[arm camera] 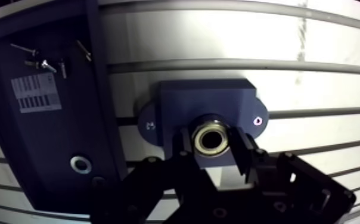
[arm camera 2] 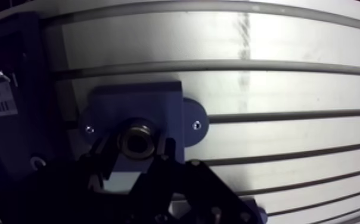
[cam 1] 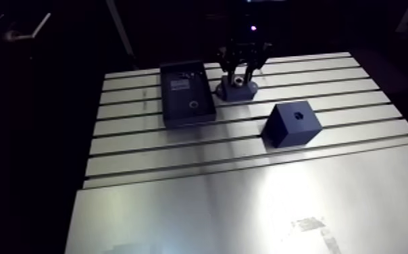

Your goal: Pick up the bearing and press it into the housing until flush.

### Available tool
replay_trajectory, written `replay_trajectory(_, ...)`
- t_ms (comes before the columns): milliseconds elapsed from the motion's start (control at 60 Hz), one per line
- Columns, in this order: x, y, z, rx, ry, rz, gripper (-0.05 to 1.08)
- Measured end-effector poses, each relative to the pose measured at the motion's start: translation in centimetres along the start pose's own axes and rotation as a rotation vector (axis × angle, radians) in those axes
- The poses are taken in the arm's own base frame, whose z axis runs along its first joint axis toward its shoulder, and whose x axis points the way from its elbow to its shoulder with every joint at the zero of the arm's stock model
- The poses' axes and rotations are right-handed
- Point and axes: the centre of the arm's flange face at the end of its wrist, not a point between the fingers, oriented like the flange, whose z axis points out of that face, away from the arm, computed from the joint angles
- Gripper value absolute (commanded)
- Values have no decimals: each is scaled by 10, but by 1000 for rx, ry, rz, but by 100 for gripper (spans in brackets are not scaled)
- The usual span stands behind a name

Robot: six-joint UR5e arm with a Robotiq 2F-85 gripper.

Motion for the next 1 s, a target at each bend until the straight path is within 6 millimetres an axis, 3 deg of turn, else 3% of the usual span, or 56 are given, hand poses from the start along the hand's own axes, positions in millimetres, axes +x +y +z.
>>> replay_trajectory(400, 0, -1, 1, 0, -2, 2, 66)
replay_trajectory(433, 0, -1, 2, 0, -2, 2, 64)
replay_trajectory(483, 0, -1, 2, 0, -2, 2, 50)
replay_trajectory(533, 0, -1, 1, 0, -2, 2, 49)
replay_trajectory(567, 0, -1, 1, 0, -1, 1, 34)
replay_trajectory(583, 0, -1, 1, 0, -1, 1, 34)
replay_trajectory(617, 0, -1, 0, 0, 1, 1, 15)
replay_trajectory(650, 0, -1, -2, 0, 3, 0, 15)
replay_trajectory(667, 0, -1, -2, 0, 4, -1, 7)
replay_trajectory(700, 0, -1, -4, 0, 7, -1, 2)
replay_trajectory(1000, -1, -1, -18, 0, 28, -4, 1)
